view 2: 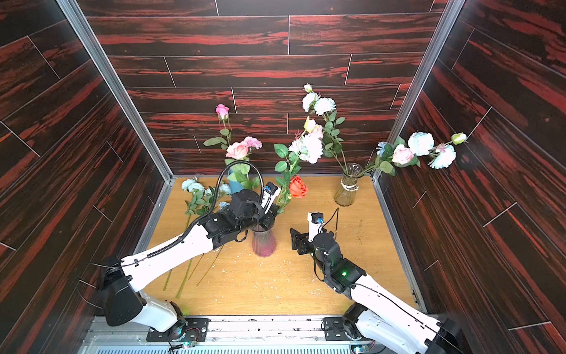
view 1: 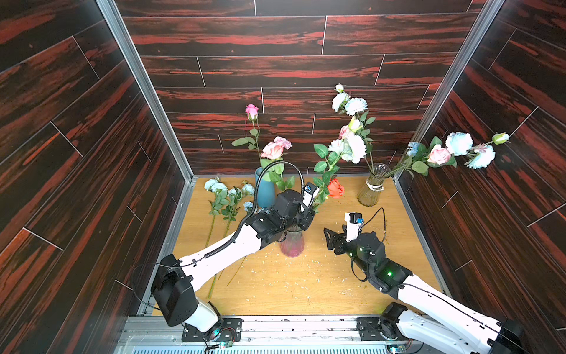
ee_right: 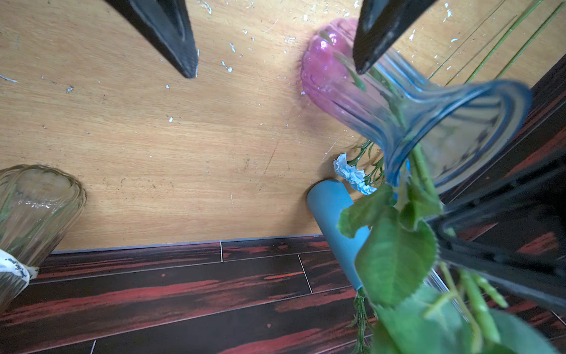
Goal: Pick out blue flowers from the vase
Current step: Pick up the flower from the vase.
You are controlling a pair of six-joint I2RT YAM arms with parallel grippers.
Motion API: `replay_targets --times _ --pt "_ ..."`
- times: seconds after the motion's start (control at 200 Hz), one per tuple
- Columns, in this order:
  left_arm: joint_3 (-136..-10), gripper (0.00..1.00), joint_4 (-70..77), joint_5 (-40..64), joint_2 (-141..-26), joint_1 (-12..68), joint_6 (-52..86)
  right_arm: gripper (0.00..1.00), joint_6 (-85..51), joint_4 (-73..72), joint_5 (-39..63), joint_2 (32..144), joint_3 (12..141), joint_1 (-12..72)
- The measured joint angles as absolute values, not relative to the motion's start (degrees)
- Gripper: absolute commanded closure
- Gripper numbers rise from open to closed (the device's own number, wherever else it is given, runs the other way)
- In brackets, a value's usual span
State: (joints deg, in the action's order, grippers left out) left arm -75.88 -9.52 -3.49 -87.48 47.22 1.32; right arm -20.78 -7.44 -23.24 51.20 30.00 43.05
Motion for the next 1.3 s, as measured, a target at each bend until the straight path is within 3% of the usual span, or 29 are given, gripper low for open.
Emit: replay_targets --times 0.085,0.311,0.731,1.303 --pt "-75.88 0.95 -9.54 -3.2 -87.26 47.27 1.5 0.18 -20.78 -7.42 -23.11 51.2 30.0 43.05" --pt "-75.85 0.74 -9.5 -2.26 -86.61 47.27 2.07 0.18 -20.78 -7.42 -23.07 51.22 30.0 43.0" --pt "-75.85 0.79 -9.39 -1.8 -85.19 47.27 2.37 0.18 -20.78 -7.42 -23.05 51.22 30.0 43.0" --pt "-75.83 0.6 -9.32 -8.99 -85.86 47.27 1.69 0.18 -20.78 -7.42 -22.9 51.22 30.0 43.0"
